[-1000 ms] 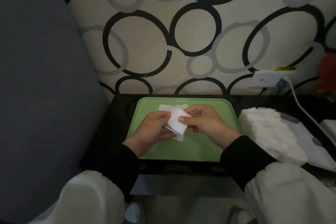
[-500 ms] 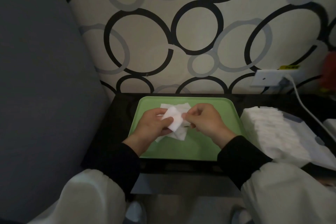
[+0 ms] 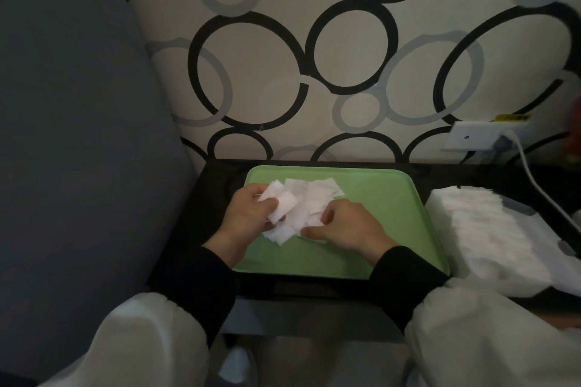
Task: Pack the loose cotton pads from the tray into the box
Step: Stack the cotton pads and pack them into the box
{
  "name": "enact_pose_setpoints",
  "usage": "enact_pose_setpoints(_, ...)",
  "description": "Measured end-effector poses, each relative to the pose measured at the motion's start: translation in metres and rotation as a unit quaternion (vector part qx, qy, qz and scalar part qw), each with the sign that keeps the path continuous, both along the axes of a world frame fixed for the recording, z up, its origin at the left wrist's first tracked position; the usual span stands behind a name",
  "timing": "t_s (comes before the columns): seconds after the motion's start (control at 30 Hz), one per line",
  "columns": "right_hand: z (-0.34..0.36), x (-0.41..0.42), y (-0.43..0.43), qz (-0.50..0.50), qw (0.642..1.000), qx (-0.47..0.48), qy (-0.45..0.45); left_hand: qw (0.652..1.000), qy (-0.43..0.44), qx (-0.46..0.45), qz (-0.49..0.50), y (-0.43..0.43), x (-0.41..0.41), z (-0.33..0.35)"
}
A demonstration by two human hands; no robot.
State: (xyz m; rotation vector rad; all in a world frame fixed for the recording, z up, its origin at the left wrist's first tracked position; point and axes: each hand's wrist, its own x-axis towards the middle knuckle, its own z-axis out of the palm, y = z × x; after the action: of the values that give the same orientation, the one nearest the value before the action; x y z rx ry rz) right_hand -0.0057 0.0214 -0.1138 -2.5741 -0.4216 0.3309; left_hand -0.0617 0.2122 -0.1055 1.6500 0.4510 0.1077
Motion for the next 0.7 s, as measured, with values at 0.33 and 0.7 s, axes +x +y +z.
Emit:
enact_pose_setpoints(0.33,0.014,0.010,-0.009,-0.051,0.977,0.198,0.068,1.000,-0.012,0.022,-0.009,0.004,0.000,0.000)
enact_pose_setpoints(0.7,0.040,0.001,-0.038,-0.064,0.901,0.408,0.134,0.999,-0.012,0.021,-0.034,-0.018,0.001,0.005)
